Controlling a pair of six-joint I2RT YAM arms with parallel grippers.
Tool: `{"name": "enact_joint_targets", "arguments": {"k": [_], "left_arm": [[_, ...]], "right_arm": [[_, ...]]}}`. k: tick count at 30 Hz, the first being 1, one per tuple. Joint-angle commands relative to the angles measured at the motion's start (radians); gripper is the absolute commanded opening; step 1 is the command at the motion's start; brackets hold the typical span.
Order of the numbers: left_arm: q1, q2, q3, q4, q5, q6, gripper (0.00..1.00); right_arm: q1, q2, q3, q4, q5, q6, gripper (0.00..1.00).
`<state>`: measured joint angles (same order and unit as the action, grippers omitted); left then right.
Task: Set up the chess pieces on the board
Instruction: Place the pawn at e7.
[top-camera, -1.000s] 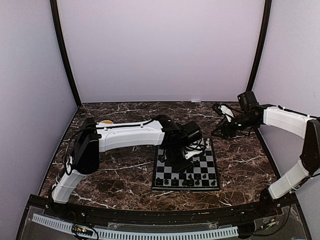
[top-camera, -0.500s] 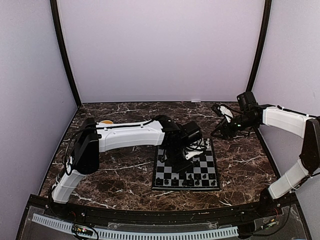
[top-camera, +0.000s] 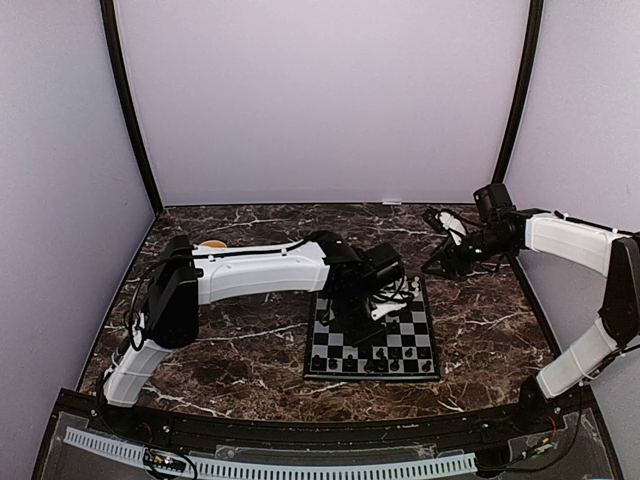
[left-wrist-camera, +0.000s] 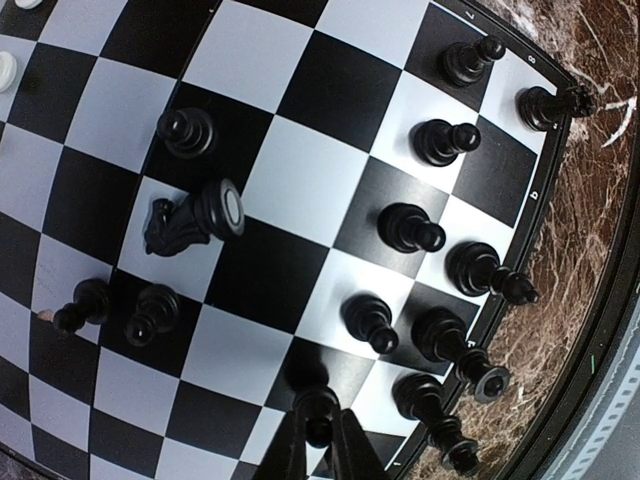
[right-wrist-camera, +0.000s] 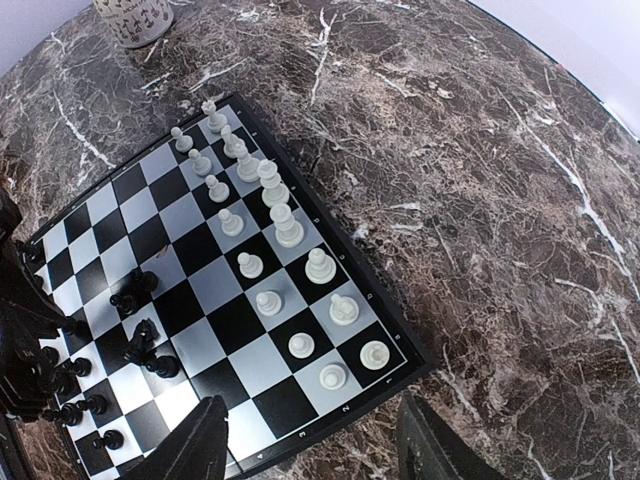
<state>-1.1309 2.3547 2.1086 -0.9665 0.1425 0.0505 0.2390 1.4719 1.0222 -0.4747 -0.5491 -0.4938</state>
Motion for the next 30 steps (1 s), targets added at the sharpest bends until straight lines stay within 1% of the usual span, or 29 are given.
{"name": "enact_joint_targets", "arguments": {"k": [1,8,12,16,19,21,24,27,30], "left_arm": [[-0.004,-0.019,-0.016,-0.005,0.019,0.018,0.12],[-0.004,-0.017,-0.018,-0.001,0.017,0.018,0.20],[-0.004,-0.019,0.002,-0.021,0.015,0.019,0.23],[-0.003,-0.040,0.071,-0.071,-0.025,0.022,0.27],[0.003,-0.088,0.096,-0.064,-0.058,0.030,0.31],[0.014,-0.111,0.087,-0.043,-0.080,0.030,0.34],[0.040,-0.112,0.066,-0.002,-0.088,0.008,0.32],[0.056,-0.096,0.055,0.033,-0.073,-0.033,0.25],[0.070,-0.084,0.048,0.066,-0.055,-0.062,0.23]], "right_arm": [[0.008,0.007,0.007,0.000,-0.003,-0.008,0.59],[0.008,0.007,0.007,-0.001,-0.003,-0.008,0.59],[0.008,0.009,0.007,-0.001,-0.005,-0.008,0.59],[0.008,0.007,0.006,-0.001,-0.004,-0.009,0.58],[0.008,0.010,0.007,-0.001,-0.005,-0.008,0.58],[0.008,0.010,0.007,-0.002,-0.006,-0.009,0.58],[0.008,0.008,0.007,-0.002,-0.005,-0.012,0.58],[0.008,0.009,0.004,-0.002,-0.003,-0.014,0.58],[0.008,0.007,0.003,-0.001,-0.003,-0.014,0.58]]}}
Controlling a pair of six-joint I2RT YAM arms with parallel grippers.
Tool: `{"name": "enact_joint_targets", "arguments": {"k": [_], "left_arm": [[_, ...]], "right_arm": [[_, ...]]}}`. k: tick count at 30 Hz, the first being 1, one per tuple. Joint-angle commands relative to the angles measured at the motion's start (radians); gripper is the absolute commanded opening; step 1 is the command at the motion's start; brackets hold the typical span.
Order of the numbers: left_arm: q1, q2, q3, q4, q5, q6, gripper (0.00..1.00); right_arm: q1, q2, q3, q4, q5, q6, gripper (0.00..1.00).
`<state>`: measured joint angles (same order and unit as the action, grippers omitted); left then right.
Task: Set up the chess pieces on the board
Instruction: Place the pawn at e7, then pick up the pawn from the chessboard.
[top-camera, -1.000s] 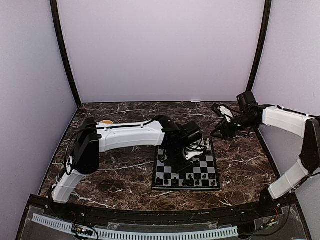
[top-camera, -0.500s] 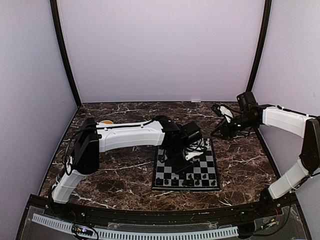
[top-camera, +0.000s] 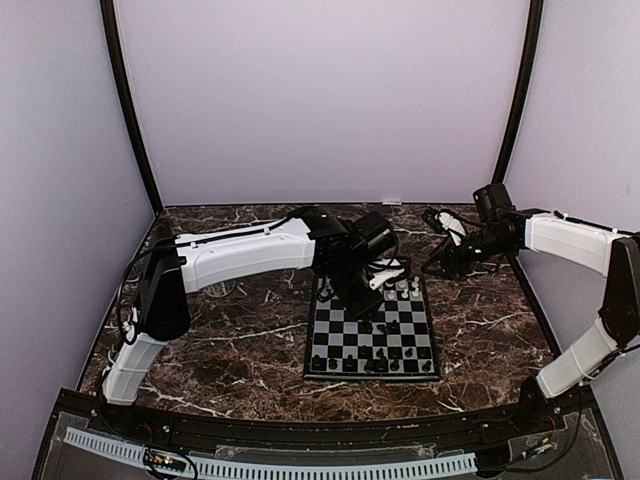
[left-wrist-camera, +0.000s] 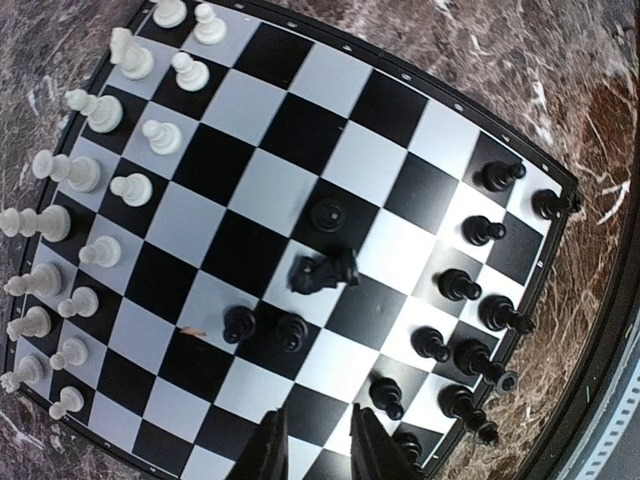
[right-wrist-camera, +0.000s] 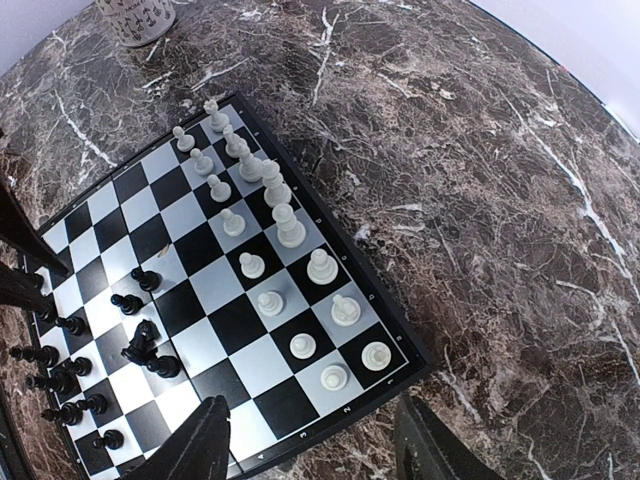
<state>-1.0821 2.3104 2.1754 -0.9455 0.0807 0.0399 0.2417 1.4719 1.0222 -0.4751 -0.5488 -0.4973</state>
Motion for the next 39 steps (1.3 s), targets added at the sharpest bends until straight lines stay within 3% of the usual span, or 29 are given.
{"name": "enact_joint_targets", "arguments": {"k": [1,17,22,39], "left_arm": [[0.023,-0.037,-0.020,0.062,0.014,-0.070,0.22],[0.063,0.050,0.000,0.098,-0.013,-0.147,0.27],[0.067,0.074,0.012,0.103,0.000,-0.155,0.33],[0.076,0.109,0.023,0.105,0.050,-0.150,0.14]], "right_arm": [[0.006,0.008,0.004,0.000,-0.005,-0.010,0.58],[0.007,0.013,0.005,-0.003,-0.003,-0.014,0.57],[0.006,0.015,0.006,-0.003,-0.002,-0.014,0.57],[0.007,0.024,0.007,-0.005,-0.002,-0.017,0.56]]}}
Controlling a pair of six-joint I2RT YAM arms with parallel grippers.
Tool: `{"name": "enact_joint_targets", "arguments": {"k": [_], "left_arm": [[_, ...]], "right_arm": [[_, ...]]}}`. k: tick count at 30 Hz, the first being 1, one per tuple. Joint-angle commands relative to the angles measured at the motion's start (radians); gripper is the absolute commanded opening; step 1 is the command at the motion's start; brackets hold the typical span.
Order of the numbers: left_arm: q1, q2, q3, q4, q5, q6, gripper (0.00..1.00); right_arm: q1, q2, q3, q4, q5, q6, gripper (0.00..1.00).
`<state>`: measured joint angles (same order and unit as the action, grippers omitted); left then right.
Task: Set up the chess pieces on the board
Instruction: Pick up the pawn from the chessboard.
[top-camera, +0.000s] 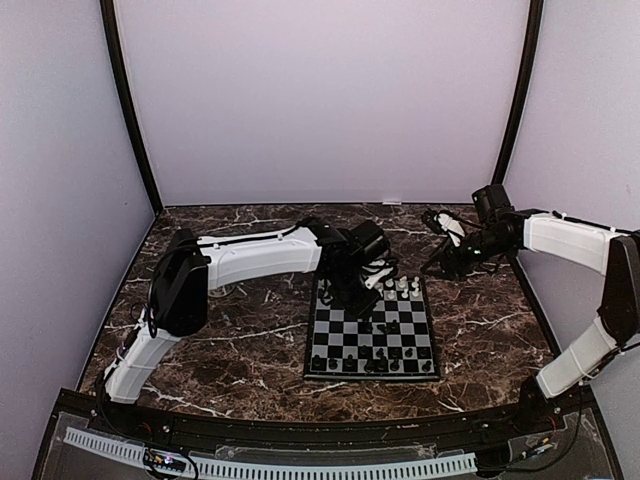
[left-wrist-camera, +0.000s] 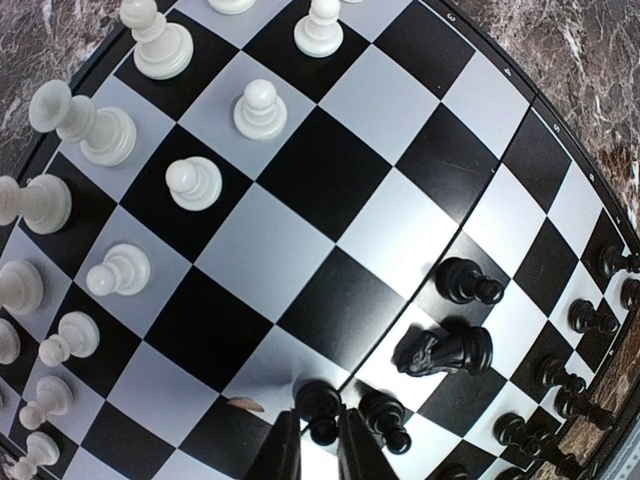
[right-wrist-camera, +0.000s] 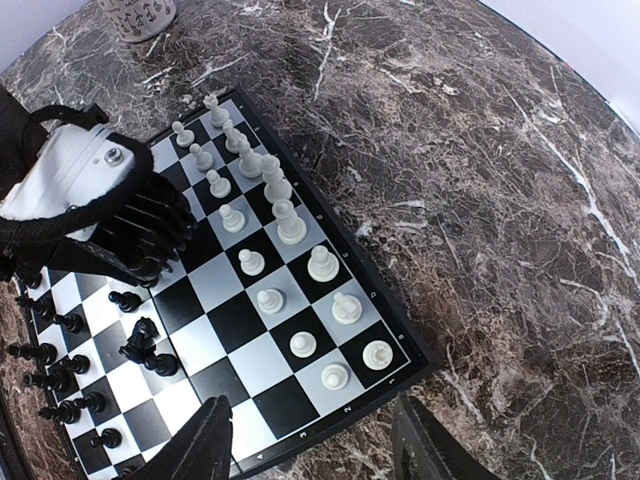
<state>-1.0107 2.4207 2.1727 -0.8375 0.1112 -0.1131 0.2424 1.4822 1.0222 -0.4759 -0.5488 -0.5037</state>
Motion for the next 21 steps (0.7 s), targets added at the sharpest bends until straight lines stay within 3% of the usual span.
{"name": "enact_joint_targets", "arguments": {"k": [1,13,21], "left_arm": [[0.005,0.000,0.024,-0.004,0.020,0.003,0.12],[0.005,-0.095,0.015,-0.042,-0.030,0.015,0.00],[-0.010,-0.257,-0.228,-0.037,-0.044,0.040,0.00]], "right_arm": [[0.006,0.014,0.007,-0.003,-0.002,-0.011,0.56],[0.010,0.018,0.009,-0.007,0.001,-0.012,0.55],[0.013,0.024,0.011,-0.008,0.001,-0.012,0.54]]}}
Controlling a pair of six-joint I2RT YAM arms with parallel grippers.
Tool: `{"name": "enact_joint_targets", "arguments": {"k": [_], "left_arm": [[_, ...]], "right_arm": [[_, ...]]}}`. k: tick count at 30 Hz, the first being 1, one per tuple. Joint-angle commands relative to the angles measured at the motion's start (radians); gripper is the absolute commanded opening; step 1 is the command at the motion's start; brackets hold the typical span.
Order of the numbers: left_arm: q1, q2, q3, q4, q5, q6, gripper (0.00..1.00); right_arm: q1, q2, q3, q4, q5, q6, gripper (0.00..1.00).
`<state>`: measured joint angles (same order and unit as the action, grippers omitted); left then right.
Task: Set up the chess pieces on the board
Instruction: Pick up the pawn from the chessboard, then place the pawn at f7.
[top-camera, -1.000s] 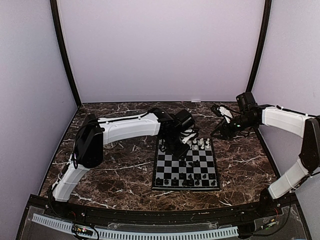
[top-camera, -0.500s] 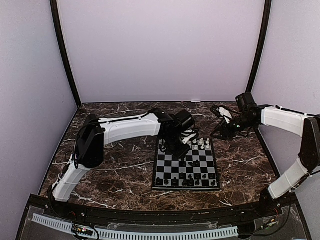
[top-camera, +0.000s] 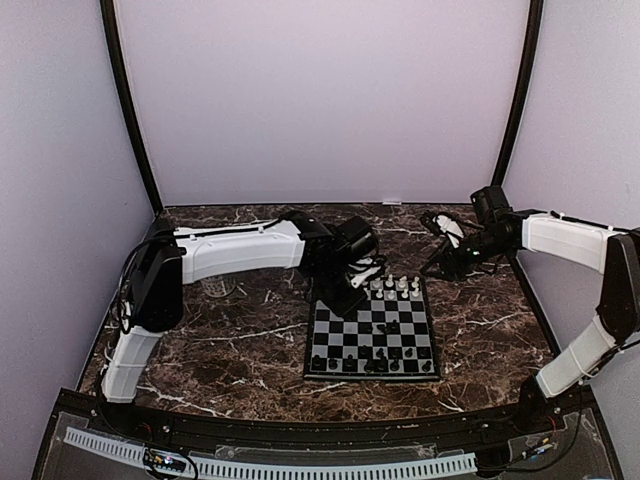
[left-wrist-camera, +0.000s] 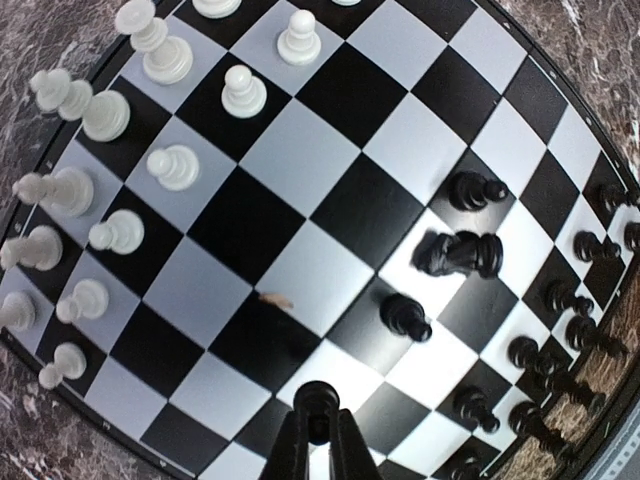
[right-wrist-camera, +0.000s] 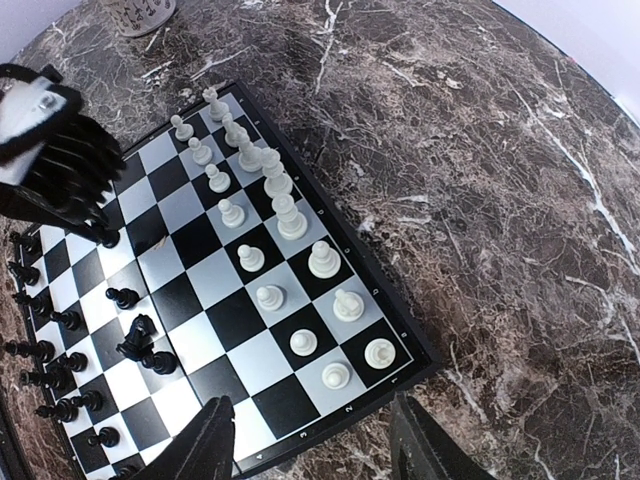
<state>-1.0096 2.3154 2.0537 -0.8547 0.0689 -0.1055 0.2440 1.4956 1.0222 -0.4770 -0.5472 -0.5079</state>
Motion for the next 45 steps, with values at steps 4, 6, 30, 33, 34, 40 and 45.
{"name": "enact_joint_targets", "arguments": {"k": [4,6,30,33,34,40,45], "left_arm": [[-0.039,-0.196,-0.199,-0.012,0.011,0.046,0.00],[-0.052,-0.206,-0.231,0.008,0.028,0.044,0.00],[-0.069,-0.119,-0.202,0.012,0.121,0.078,0.00],[-0.069,-0.105,-0.193,-0.002,0.108,0.082,0.00],[-0.069,-0.104,-0.193,-0.002,0.107,0.082,0.00],[-0.069,-0.096,-0.185,-0.006,0.111,0.085,0.02],[-0.069,-0.091,-0.171,-0.026,0.115,0.090,0.08]], "right_arm": [[0.013,0.012,0.009,-0.006,0.000,-0.007,0.55],[0.014,0.015,0.012,-0.006,0.001,-0.007,0.54],[0.019,0.018,0.013,-0.011,0.007,-0.014,0.54],[0.018,0.018,0.015,-0.012,0.010,-0.015,0.54],[0.018,0.017,0.015,-0.012,0.010,-0.016,0.54],[0.018,0.017,0.015,-0.011,0.013,-0.015,0.54],[0.018,0.017,0.016,-0.012,0.012,-0.015,0.54]]}}
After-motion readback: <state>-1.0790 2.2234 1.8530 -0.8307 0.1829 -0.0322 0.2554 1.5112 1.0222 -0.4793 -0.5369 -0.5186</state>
